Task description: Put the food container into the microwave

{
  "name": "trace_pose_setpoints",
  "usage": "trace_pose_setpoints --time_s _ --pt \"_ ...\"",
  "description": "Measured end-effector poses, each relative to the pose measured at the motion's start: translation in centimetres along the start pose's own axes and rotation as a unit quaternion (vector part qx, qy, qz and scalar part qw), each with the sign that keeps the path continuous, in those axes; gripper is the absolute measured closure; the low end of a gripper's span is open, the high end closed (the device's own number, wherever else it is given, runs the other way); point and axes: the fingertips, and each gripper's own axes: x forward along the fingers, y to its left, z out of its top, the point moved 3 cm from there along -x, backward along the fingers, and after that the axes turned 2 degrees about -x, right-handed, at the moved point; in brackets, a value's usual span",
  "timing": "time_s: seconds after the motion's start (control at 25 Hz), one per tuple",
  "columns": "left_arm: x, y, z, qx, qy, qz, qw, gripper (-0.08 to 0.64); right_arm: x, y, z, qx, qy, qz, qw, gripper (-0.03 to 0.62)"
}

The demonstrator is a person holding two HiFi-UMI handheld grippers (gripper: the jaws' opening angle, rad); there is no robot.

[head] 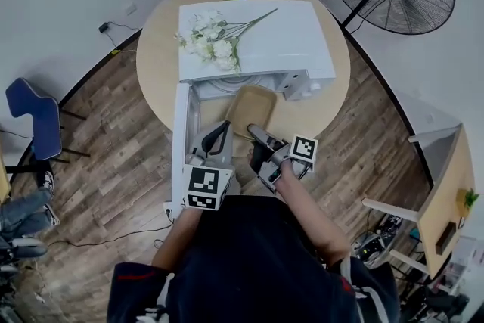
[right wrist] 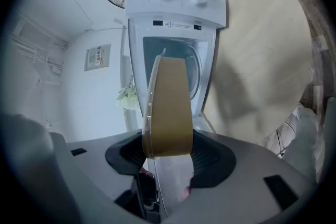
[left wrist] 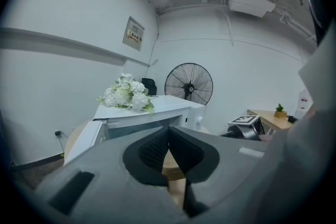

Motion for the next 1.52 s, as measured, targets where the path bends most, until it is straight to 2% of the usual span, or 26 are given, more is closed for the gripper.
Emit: trace_pose_setpoints --time_s 0.2,0.36,0.88,1.24,1.52 --pt "0.7 -0.1 -0.7 -0.007 0.009 -0.019 0.9998 0.545 1.2 -0.8 0.5 -0.028 0.013 -0.031 0.999 0.365" --pt "1.2 -0.3 -1.0 -0.005 0.02 -0.02 0.9996 0.545 2.0 -0.8 1.5 -0.035 0.034 -0.032 0.998 0.365" --pt "3.1 0.3 -2.4 -0.027 0.052 0.044 0.9973 0.545 5.1 -3.9 5.2 -0.018 0.117 -0.043 0.992 0.365" --pt "4.3 0.1 -3.4 -0.042 0.067 0.074 0.9941 0.545 7.3 -4.5 7.1 -0.01 0.142 -0.042 0.989 0.365" --pt "5.1 -0.2 -3.9 -0.051 0.072 0.086 0.9923 0.545 9.2 -4.7 8.8 -0.006 0.14 -0.035 0.99 0.364"
